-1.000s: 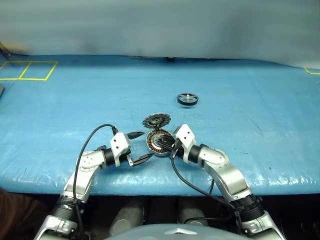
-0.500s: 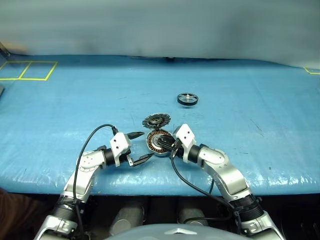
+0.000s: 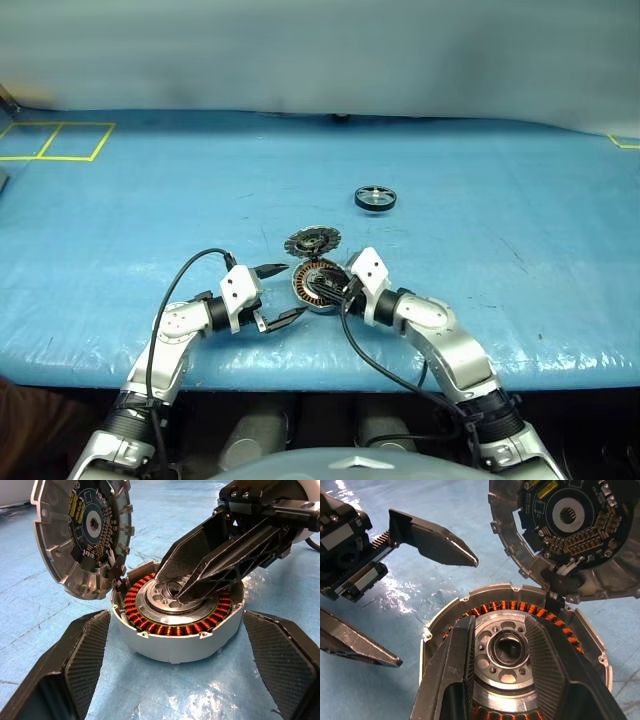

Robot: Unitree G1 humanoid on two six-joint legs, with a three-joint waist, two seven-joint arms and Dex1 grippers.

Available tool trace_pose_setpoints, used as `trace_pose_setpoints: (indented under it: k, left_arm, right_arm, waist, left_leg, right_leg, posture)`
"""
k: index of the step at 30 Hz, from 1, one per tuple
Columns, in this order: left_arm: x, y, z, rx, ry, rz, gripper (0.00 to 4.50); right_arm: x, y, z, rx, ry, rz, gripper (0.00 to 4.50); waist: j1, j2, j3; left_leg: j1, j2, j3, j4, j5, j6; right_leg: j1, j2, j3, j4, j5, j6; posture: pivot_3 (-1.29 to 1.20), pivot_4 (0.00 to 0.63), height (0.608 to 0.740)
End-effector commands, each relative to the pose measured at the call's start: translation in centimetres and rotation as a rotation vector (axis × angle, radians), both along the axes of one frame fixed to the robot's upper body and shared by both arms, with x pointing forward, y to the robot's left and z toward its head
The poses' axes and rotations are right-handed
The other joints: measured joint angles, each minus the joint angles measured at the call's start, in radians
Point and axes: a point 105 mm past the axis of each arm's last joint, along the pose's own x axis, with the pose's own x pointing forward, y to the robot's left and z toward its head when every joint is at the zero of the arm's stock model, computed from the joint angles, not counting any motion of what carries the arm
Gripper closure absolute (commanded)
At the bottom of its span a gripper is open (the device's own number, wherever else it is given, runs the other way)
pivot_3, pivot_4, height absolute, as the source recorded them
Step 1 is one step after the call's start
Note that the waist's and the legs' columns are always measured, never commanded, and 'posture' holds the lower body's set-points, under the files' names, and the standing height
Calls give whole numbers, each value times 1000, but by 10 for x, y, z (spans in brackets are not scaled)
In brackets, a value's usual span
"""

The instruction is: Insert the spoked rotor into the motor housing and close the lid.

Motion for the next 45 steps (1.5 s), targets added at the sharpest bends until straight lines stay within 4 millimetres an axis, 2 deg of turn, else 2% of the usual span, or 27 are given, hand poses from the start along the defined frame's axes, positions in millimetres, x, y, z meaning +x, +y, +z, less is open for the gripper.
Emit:
trace_pose_setpoints:
  k: [1,4,7,23,30,34,36,39,42,45]
  left_arm:
    - [1,0,3,-1,-25,-1,0]
    - [1,-1,3,-1,-23,-3,0]
    - [0,-1,3,0,-22,-2,0]
    - [1,-1,3,5,-31,2,0]
    - [0,0,2,4,-29,7,0]
    - [0,0,2,2,-29,7,0]
    - [0,0,2,1,-30,8,0]
    - [1,0,5,-9,-30,9,0]
    - [1,0,7,-13,-31,8,0]
    - [1,0,8,-19,-34,8,0]
  right_arm:
    - [6,-1,19,50,-58,-19,2873]
    - [8,-2,19,45,-60,-27,3519]
    - [8,-4,15,16,-55,-29,4460]
    - [11,-5,-3,-94,-28,-36,4460]
    - [4,-4,-8,-167,-27,11,4460]
    - [3,-2,-4,-133,-28,10,4460]
    - [6,-2,6,-66,-48,-15,4460]
    - [7,-10,23,-3,-85,-49,4460]
    - [8,-20,30,-4,-103,-74,4460]
    - [13,-48,30,-115,-127,-127,4460]
  waist:
    - [0,0,0]
    - [0,0,0]
    - [0,0,0]
    - [0,0,0]
    - [0,0,0]
    - [0,0,0]
    - [0,0,0]
    - [0,0,0]
    - [1,0,0]
    - [2,0,0]
  left_leg:
    - [0,0,0,0,0,0]
    - [0,0,0,0,0,0]
    - [0,0,0,0,0,0]
    - [0,0,0,0,0,0]
    - [0,0,0,0,0,0]
    - [1,0,0,0,0,0]
    - [0,0,0,0,0,0]
    - [0,0,0,-1,0,0]
    - [0,0,0,0,0,0]
    - [0,0,0,0,0,0]
  right_leg:
    - [0,0,0,0,0,0]
    - [0,0,0,0,0,0]
    - [0,0,0,0,0,0]
    - [0,0,-1,0,0,-1]
    - [0,0,-1,0,0,-1]
    - [0,0,0,0,-1,1]
    - [0,0,0,0,-1,1]
    - [0,0,0,0,0,0]
    - [0,0,0,0,0,0]
    - [0,0,-1,0,-1,1]
  posture:
    - [0,150,740]
    - [0,150,740]
    - [0,150,740]
    - [0,150,740]
    - [0,150,740]
    - [0,150,740]
    - [0,150,740]
    - [0,150,740]
    - [0,150,740]
    - [0,150,740]
